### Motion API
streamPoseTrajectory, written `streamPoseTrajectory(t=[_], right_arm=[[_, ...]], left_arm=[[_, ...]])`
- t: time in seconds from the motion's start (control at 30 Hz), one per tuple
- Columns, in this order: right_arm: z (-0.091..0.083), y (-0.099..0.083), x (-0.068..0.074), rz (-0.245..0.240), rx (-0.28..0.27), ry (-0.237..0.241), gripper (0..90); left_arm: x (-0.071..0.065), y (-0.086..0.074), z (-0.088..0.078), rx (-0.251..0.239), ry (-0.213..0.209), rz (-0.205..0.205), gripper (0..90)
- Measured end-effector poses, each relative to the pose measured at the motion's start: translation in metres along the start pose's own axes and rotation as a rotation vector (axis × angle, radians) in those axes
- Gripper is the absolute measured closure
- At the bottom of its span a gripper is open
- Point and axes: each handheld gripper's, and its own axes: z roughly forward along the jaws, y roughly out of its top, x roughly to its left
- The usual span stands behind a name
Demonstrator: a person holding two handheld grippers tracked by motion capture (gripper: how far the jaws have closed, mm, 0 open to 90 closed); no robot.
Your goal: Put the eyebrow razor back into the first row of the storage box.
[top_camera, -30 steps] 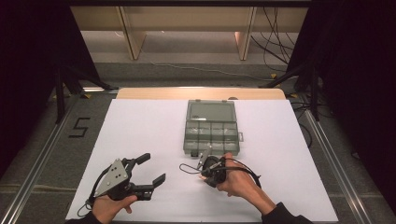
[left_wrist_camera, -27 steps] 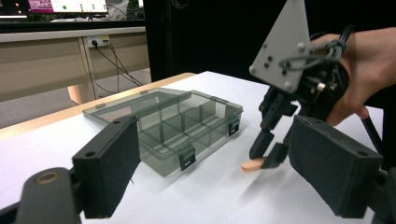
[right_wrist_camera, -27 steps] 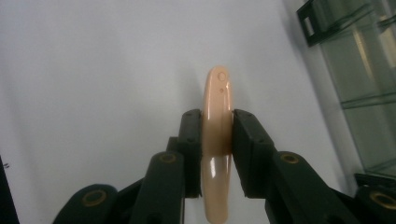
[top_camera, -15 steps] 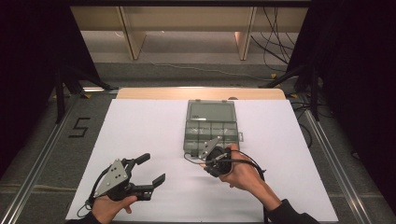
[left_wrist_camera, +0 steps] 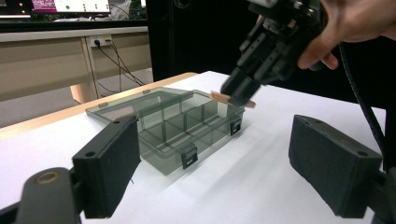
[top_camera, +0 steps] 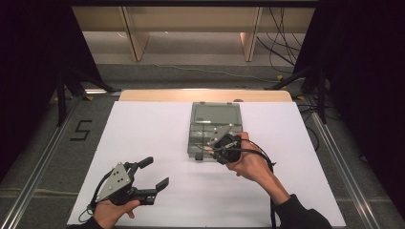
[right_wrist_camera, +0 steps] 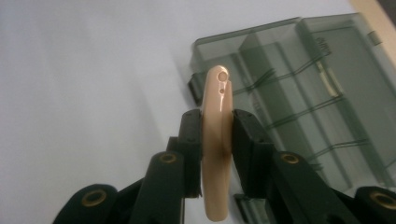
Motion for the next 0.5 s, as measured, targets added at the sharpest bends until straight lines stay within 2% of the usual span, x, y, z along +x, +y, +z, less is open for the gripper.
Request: streamPoseTrajectory(t=[0.27,0.37,0.47,0.5], right_arm=[[0.001,0.002,-0.023,0.015,-0.027,-0.045,74.2],[0.004,0.003,-0.027,0.013,-0.031,-0.071,74.3],[0.005,0.003,-0.032,0.038,-0.040,-0.069,74.2],[0.006,0.003,-0.034,0.046,-0.052,-0.083,74.2]], left_arm=[[0.000,0.000,0.000,0.000,-0.001,-0.003,16.5],[0.000,0.000,0.000,0.000,-0.002,0.005,16.5],[0.000,0.000,0.000,0.000,-0.004,0.002,16.5],[0.000,0.000,0.000,0.000,-0.004,-0.001,16.5]])
